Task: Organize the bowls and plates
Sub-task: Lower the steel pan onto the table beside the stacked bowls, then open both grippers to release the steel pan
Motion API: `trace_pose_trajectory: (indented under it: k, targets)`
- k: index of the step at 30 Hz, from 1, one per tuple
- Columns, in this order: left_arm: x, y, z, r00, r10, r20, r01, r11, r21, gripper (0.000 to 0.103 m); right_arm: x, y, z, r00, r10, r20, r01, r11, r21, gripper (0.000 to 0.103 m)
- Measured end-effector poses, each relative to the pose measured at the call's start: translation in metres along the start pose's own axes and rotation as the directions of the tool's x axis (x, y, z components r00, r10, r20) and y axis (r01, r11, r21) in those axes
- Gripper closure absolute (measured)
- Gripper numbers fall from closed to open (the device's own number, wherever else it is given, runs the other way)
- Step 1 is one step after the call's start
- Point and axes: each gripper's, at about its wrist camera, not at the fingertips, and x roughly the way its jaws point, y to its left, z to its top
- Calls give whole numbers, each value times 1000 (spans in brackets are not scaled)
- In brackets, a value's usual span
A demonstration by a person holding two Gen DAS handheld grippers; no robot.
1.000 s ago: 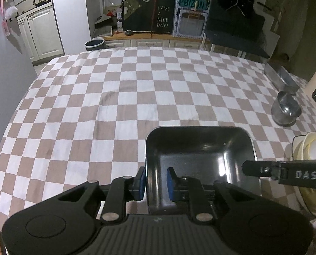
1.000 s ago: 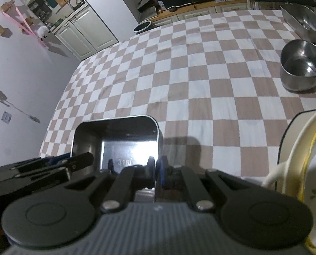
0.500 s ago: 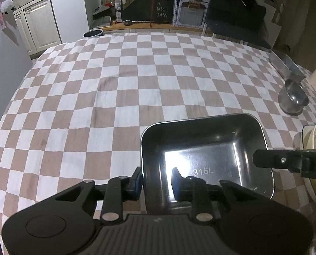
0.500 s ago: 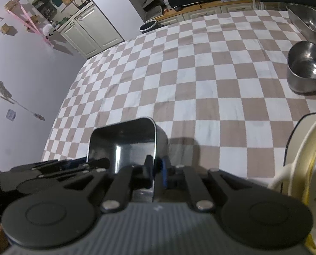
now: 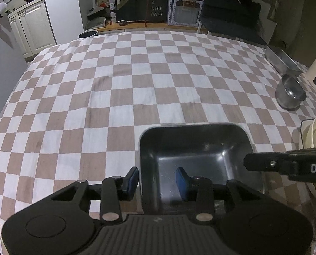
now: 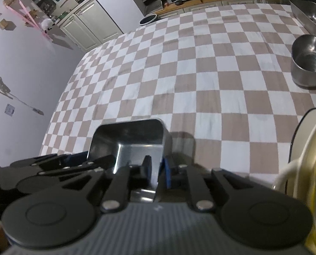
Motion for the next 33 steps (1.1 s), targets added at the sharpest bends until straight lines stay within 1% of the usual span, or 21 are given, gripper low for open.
trace_pose_trajectory:
  k: [1,3,5,7,8,9,14,21,25,28,30,31,33]
  targets:
    - [0,0,0,1000,-1,1,1,1000,-1,62,1,-1,0,1000,2,-1,-2,1000,4,77]
    - [0,1,0,1000,2,-2,-2,1000,-3,62,3,-2,1,1000,1,-9,-1,1000,11,56]
    - [0,2,0,1000,8,-7,-8,1000,-6,61,4,-2,1,1000,-21,-16,21,1000,-4,50]
    - [1,3,0,1000,13,-14,-13,1000,-11,59,4,-3,1,999,-29,-25,29,1000,-11,50]
    - [1,4,0,1000,16,-18,-17,1000,-13,55,5,-3,1,999,-30,-29,30,1000,-8,50]
    - [1,4,0,1000,18,-22,-18,1000,-13,53,5,-5,1,999,-32,-32,32,999,-4,50]
    - [1,4,-2,999,15,-31,-15,1000,-8,49,5,-7,0,998,-43,-36,44,999,8,48]
    - [-5,5,-2,1000,25,-19,-26,1000,-17,43,4,-3,-3,998,-41,-38,41,999,-7,46]
    - [-9,5,-2,999,33,-19,-34,999,-19,40,2,-1,-4,998,-44,-35,44,999,-9,42]
    - [-14,4,-3,999,41,-18,-41,999,-14,34,-2,2,-6,999,-36,-29,35,999,-20,40]
    - [-19,5,-4,999,46,-12,-46,999,-14,28,-6,3,-7,999,-35,-17,34,999,-36,34]
    - [-21,5,-5,999,48,-9,-48,999,-15,27,-8,4,-8,999,-37,-13,36,998,-44,33]
    - [-27,6,-7,999,50,-6,-50,999,-17,22,-11,6,-9,999,-42,-6,41,997,-68,21]
